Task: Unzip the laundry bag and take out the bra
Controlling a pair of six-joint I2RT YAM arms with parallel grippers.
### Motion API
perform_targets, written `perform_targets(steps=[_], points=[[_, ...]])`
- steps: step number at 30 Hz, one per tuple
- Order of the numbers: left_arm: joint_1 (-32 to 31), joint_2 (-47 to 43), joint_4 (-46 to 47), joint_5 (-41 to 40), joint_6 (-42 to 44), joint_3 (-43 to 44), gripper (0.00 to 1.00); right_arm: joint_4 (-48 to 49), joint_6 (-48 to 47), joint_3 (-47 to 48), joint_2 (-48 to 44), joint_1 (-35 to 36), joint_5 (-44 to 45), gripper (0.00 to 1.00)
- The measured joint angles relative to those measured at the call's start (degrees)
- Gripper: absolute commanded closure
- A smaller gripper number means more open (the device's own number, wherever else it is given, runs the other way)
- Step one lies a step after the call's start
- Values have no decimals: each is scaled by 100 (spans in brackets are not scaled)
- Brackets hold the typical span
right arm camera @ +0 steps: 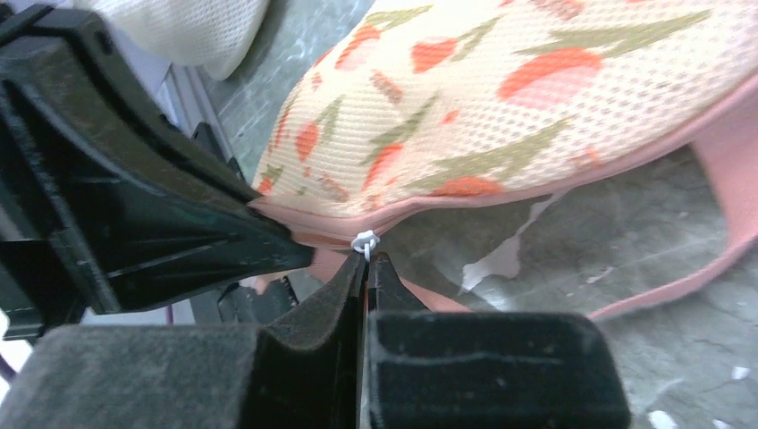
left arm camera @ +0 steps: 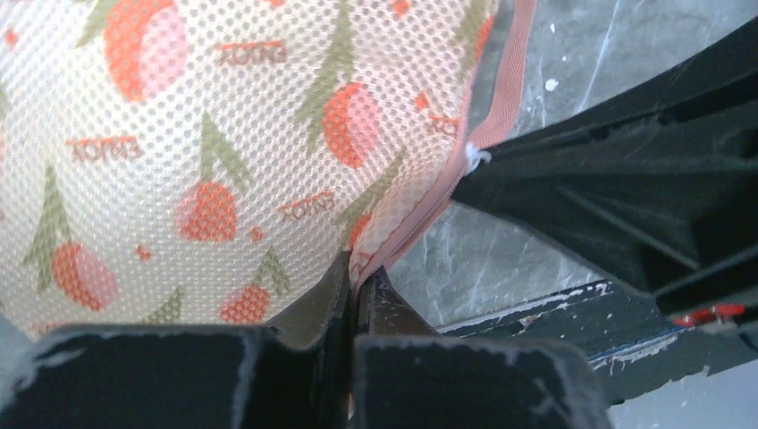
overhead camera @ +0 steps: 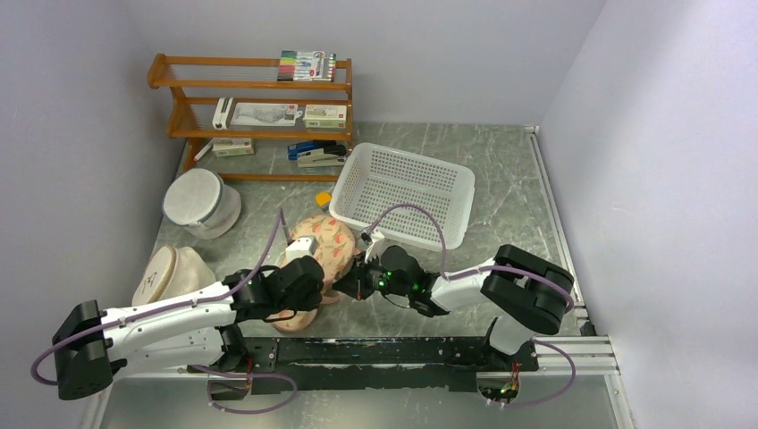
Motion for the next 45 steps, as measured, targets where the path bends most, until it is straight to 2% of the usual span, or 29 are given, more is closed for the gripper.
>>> perform_targets(steps=[10, 16, 19, 24, 29, 37, 45], points=[[-11, -546, -970, -911, -975, 0, 93, -363, -146, 74, 264, -612, 243, 100], [-9, -304, -1523, -1397, -1346, 31, 89, -588, -369, 55, 133, -212, 352, 100], [-9, -227, -1808, -1478, -1425, 170, 78, -678, -367, -46, -92, 87, 446, 100], [-9, -459, -1864, -1427, -1279, 369, 46, -684, -273, -173, -275, 234, 507, 100], [-9, -1115, -1757, -1165, -1029, 437, 32, -835, -282, -160, -365, 236, 595, 100], [-9, -2057, -1582, -824, -634, 546, 28, -1023, -413, -94, -721, 236, 807, 100], [-9, -1303, -1569, -673, -160, 1419, 26, -1119, -479, -94, -837, 210, 866, 100]])
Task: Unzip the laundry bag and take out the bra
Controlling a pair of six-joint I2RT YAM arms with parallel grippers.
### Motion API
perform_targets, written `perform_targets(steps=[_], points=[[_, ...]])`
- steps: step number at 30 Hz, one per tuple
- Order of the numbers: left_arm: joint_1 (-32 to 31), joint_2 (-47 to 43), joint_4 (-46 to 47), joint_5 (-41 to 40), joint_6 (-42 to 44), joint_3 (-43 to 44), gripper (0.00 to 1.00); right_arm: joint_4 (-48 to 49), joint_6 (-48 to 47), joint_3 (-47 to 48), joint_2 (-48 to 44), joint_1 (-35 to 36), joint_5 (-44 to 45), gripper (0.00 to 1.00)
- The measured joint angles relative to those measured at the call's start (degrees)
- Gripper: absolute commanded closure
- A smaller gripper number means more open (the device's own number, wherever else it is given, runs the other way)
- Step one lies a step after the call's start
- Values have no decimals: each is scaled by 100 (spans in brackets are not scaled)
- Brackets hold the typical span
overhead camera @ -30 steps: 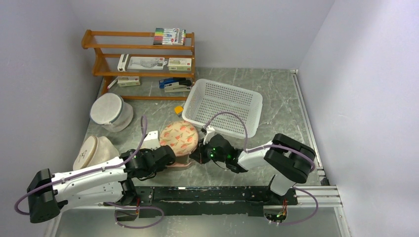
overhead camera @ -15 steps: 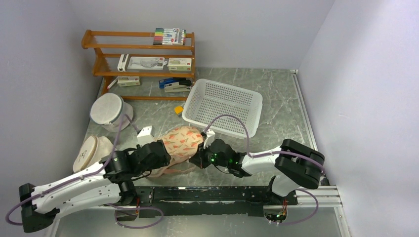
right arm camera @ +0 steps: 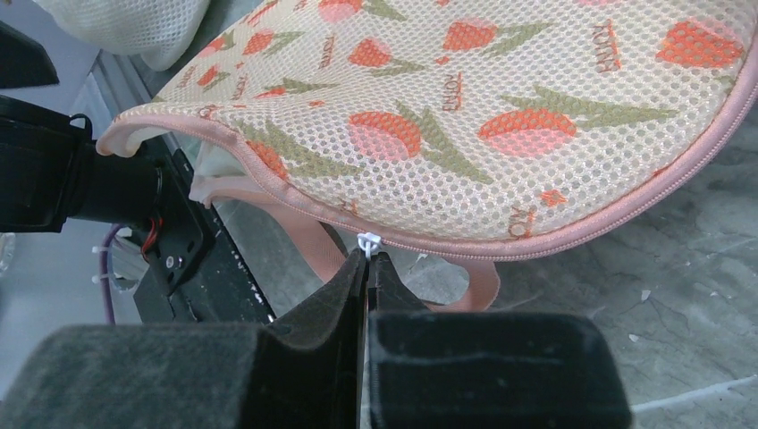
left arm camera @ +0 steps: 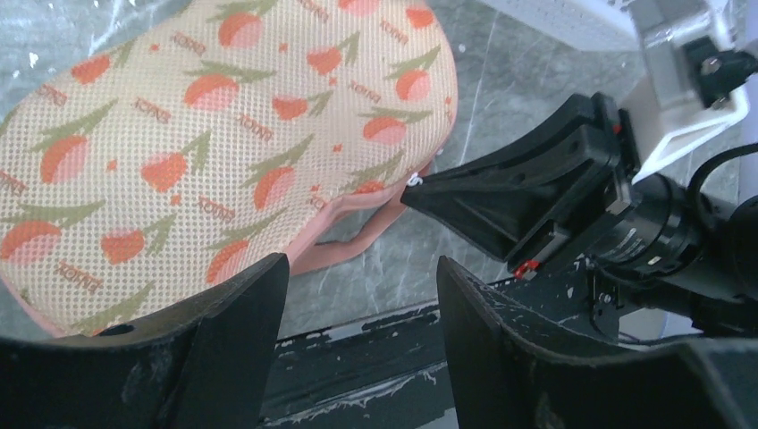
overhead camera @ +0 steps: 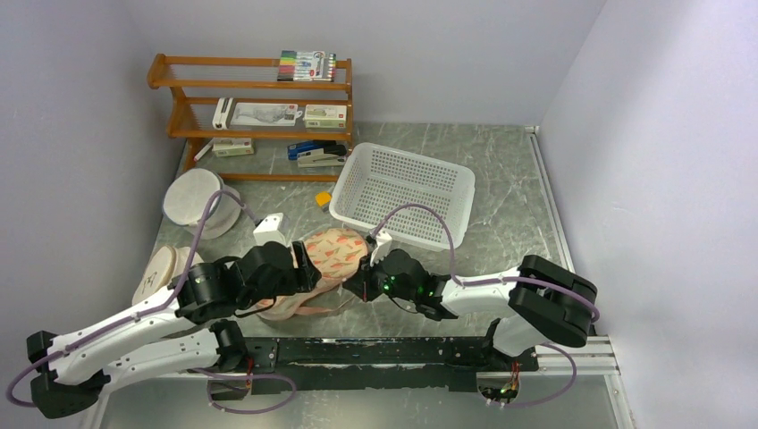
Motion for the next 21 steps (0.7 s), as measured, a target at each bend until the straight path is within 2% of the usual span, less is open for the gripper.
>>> perform_targets(steps=[5, 9, 13, 16, 21], points=[[0, -140, 127, 348, 118, -197, 17, -2, -42, -2, -7, -61, 26, 100], [0, -166, 553, 612, 658, -378, 19, -7, -74, -20, -52, -125, 24, 100], [0, 686, 960, 640, 1523, -229, 24, -31, -111, -125, -232, -162, 26, 100], [0, 1646, 1320, 570, 2341, -79, 25, -50, -129, -208, -380, -162, 31, 100], [0, 2090, 1908, 660, 3215, -223, 28, -52, -129, -297, -481, -168, 42, 100]])
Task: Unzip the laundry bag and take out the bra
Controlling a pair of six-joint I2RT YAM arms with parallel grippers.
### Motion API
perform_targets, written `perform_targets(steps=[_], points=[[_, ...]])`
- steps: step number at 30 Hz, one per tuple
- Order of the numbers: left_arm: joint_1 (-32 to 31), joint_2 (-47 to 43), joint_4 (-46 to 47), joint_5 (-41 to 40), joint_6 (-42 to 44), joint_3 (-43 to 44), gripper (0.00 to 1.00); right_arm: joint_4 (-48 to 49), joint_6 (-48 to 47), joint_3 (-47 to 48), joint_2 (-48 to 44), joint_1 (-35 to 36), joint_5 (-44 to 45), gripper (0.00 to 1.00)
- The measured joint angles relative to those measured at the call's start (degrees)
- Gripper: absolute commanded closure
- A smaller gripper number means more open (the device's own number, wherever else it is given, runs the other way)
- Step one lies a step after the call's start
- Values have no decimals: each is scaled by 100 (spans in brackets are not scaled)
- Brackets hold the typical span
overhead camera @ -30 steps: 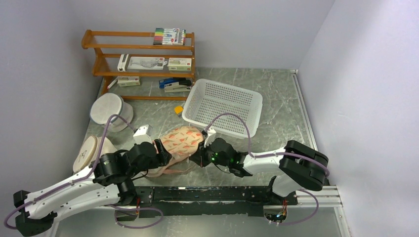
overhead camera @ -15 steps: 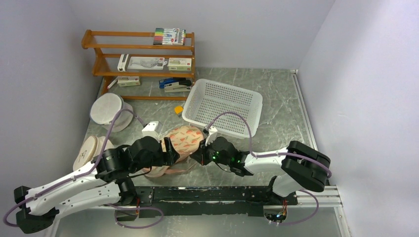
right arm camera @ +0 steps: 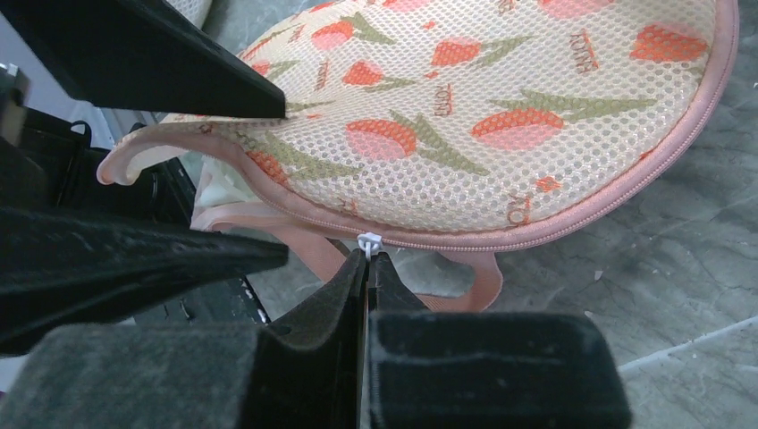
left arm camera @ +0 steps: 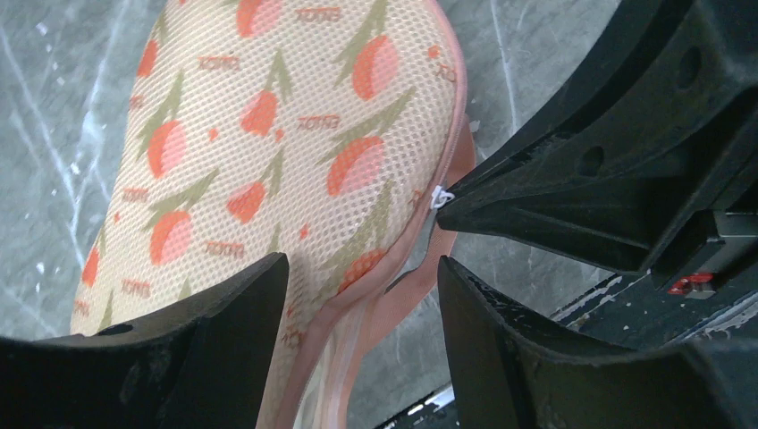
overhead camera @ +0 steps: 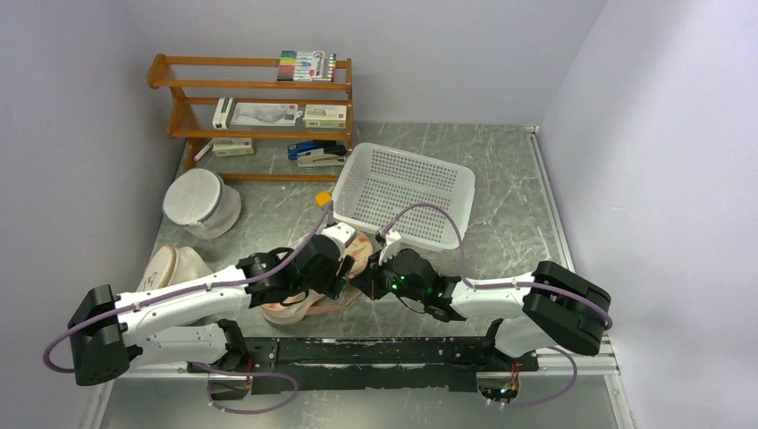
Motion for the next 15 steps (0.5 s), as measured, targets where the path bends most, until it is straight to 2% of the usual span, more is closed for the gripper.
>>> perform_targets(steps=[2, 9, 11, 13, 15], points=[[0, 33, 289, 122, 210, -162, 28, 2, 0, 0, 0, -4, -2, 100], [0, 354, 874, 323, 170, -579, 42, 7, 2, 0, 0, -15, -48, 100], [-2, 601, 946, 273, 35, -577, 50, 9, 4, 0, 0, -17, -68, 100], [-2, 793, 949, 177, -103, -575, 64, 9, 4, 0, 9, -17, -72, 100], [0, 911, 918, 42, -254, -564, 73, 7, 13, -2, 15, -17, -68, 100]])
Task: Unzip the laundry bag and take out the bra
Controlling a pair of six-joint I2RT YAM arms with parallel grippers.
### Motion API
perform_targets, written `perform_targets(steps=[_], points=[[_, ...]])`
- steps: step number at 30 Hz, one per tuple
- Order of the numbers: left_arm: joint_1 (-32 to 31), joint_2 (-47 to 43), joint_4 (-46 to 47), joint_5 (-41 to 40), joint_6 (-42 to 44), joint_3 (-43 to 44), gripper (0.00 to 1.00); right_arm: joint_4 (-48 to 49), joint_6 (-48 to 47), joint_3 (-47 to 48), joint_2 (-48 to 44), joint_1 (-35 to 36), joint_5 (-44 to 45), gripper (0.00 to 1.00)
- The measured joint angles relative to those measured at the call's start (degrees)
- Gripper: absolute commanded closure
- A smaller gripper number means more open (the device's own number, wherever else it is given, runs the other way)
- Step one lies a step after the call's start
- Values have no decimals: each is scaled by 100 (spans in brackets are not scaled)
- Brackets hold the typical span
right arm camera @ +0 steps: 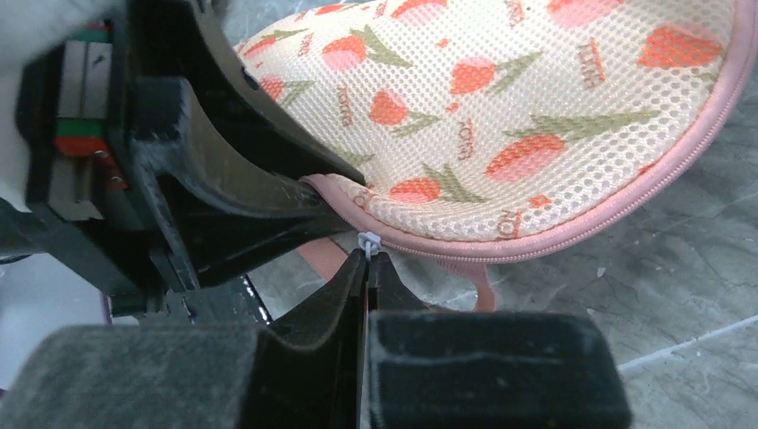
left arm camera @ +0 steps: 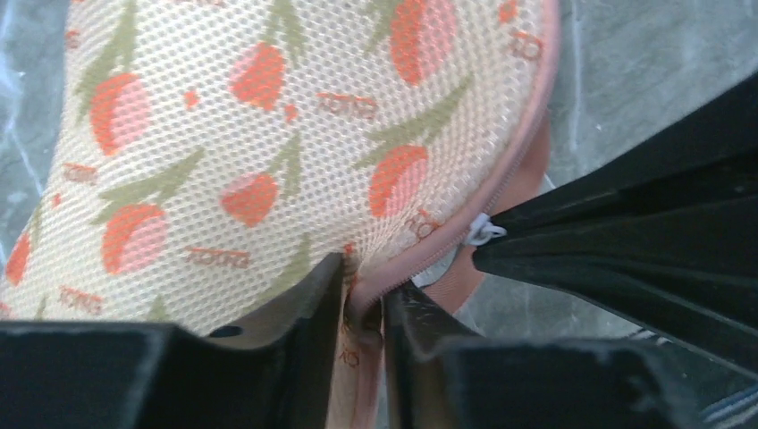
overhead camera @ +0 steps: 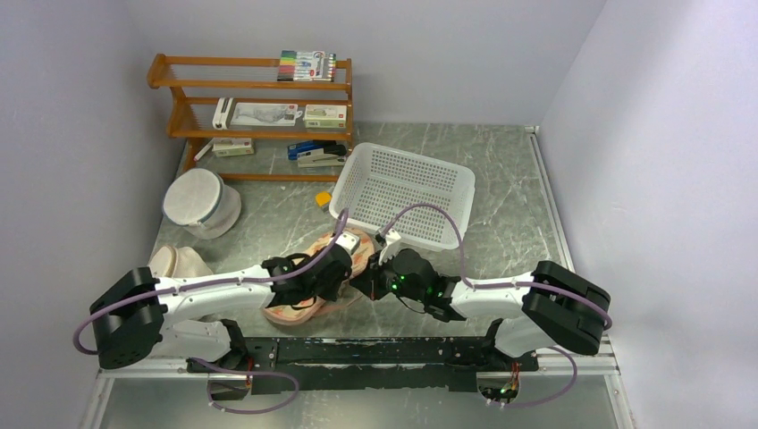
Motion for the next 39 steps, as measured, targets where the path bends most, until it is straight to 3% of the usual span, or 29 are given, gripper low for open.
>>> perform_targets(steps=[5, 12, 18, 26, 28, 32, 37, 39], points=[[-11, 13, -138, -254, -330, 70, 93, -35, 175, -83, -2, -15, 223, 100], [-11, -127, -389, -345, -754, 85, 93, -509, 542, -249, -251, -527, 660, 100], [-22, -404, -527, -378, -1239, -15, 93, -964, 682, -658, -1047, -839, 809, 100], [-26, -170, -831, -756, -1698, 13, 91, -431, 345, -1217, -1287, -815, -173, 100], [-26, -42, -1014, -811, -1753, 107, 84, -229, 308, -1281, -1185, -767, -459, 100], [-26, -116, -1416, -800, -1757, 286, 55, 120, 302, -1307, -1102, -739, -726, 100], [-20, -1132, -1637, -315, -1613, 286, 17, 289, 264, -1300, -1095, -737, -780, 100], [-22, -1711, -1554, 46, -1537, 258, 8, 291, 234, -1292, -1069, -737, -776, 100]])
